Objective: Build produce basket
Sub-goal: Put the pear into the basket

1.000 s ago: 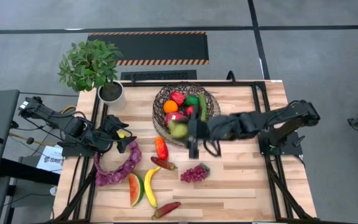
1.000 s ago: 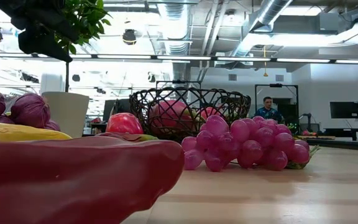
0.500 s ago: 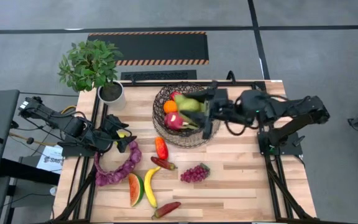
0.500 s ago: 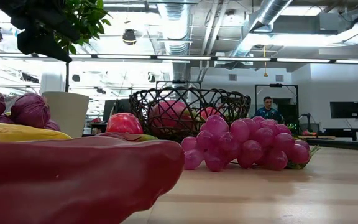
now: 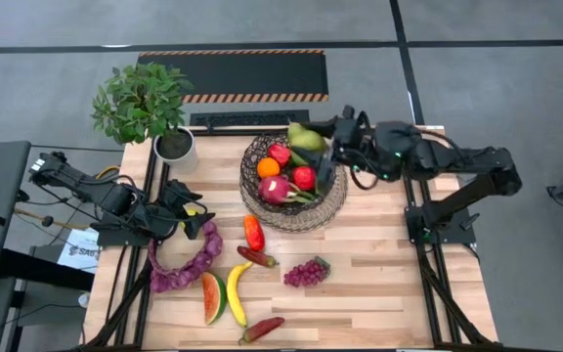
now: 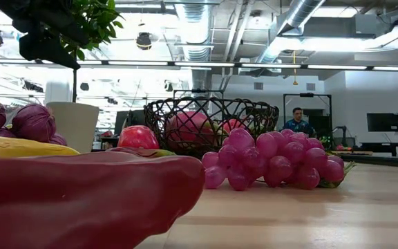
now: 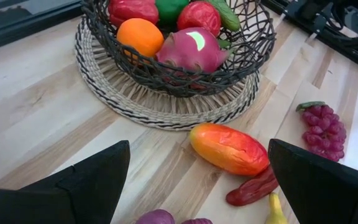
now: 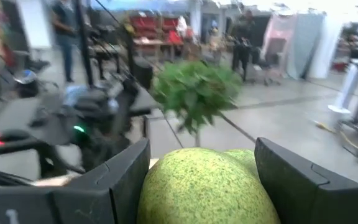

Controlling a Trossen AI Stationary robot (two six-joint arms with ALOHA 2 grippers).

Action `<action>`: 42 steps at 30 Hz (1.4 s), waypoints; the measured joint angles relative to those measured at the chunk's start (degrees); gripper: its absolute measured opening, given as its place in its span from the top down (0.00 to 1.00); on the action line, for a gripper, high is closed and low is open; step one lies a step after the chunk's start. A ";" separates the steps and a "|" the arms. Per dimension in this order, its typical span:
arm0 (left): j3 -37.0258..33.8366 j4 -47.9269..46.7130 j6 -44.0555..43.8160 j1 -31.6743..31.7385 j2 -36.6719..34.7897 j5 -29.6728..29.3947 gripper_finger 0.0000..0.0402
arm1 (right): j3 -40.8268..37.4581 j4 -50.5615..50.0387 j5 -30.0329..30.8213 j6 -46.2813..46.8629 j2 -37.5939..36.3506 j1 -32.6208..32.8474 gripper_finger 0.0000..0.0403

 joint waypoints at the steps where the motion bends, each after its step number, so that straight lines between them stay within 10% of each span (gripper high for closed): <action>1: 0.02 0.02 0.00 0.00 0.00 0.00 0.08 | 0.03 -0.26 0.06 0.00 0.69 -0.79 0.31; 18: 0.01 -0.04 0.00 0.00 0.02 -0.06 0.08 | -6.64 -2.23 -4.81 -0.08 8.71 -10.58 0.31; 30: 0.02 -0.07 0.24 0.00 0.02 -1.60 0.08 | -35.83 22.35 -4.71 4.47 3.12 -16.06 0.31; 42: 0.02 -0.19 0.24 0.00 0.02 -1.03 0.08 | -38.25 29.91 -6.73 4.66 12.70 -25.48 0.23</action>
